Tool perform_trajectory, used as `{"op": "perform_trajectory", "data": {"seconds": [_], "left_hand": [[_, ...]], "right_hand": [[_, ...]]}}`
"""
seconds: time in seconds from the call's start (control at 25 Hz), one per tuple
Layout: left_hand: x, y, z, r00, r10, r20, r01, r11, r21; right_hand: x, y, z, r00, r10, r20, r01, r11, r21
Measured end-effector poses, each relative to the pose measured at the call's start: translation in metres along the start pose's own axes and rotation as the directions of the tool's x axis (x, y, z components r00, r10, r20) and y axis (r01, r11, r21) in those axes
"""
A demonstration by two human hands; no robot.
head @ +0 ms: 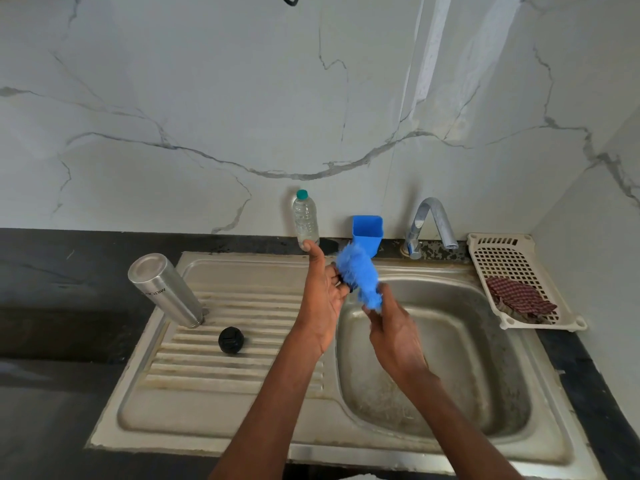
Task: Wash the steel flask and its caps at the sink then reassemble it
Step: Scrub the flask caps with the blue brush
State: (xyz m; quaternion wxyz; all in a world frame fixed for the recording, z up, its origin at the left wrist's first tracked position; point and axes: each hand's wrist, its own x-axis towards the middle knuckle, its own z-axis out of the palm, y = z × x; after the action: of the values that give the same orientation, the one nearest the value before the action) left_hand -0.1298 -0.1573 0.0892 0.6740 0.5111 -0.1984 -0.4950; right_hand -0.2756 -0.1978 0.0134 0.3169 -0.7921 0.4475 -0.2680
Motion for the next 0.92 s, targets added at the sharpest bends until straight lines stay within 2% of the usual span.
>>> {"op": "perform_trajectory", "data": {"seconds": [0.16,0.36,0.48,0.64,0.76,0.92], "left_hand": [[0.000,0.003,-0.005,1.000,-0.014,-0.012,0.013,0.998,-0.064],[-0.007,-0.002,0.004,0.999,-0.033,0.043,0.034,0.999,-0.020],[-0.006,-0.002,0.004,0.999,-0.038,0.020,0.039,0.999,-0.031],[-0.009,-0.001,0.005,0.998,-0.057,0.033,0.059,0.996,-0.060],[-0.012,0.002,0.007,0.997,-0.062,0.039,0.065,0.995,-0.077],[-0.014,0.002,0.006,0.994,-0.099,0.055,0.105,0.988,-0.110]], "right_hand": [[-0.013,0.022,0.002,0.988,0.151,0.034,-0.151,0.989,0.005],[0.000,0.008,-0.002,0.999,0.018,-0.034,-0.018,1.000,-0.023],[-0.013,0.019,-0.002,0.998,0.070,-0.009,-0.070,0.998,0.004],[-0.004,0.017,-0.004,0.999,0.014,-0.036,-0.013,1.000,0.019],[-0.014,0.029,-0.002,0.997,0.074,-0.013,-0.073,0.996,0.059],[-0.007,0.020,-0.004,1.000,-0.012,-0.019,0.014,0.997,0.081]]}}
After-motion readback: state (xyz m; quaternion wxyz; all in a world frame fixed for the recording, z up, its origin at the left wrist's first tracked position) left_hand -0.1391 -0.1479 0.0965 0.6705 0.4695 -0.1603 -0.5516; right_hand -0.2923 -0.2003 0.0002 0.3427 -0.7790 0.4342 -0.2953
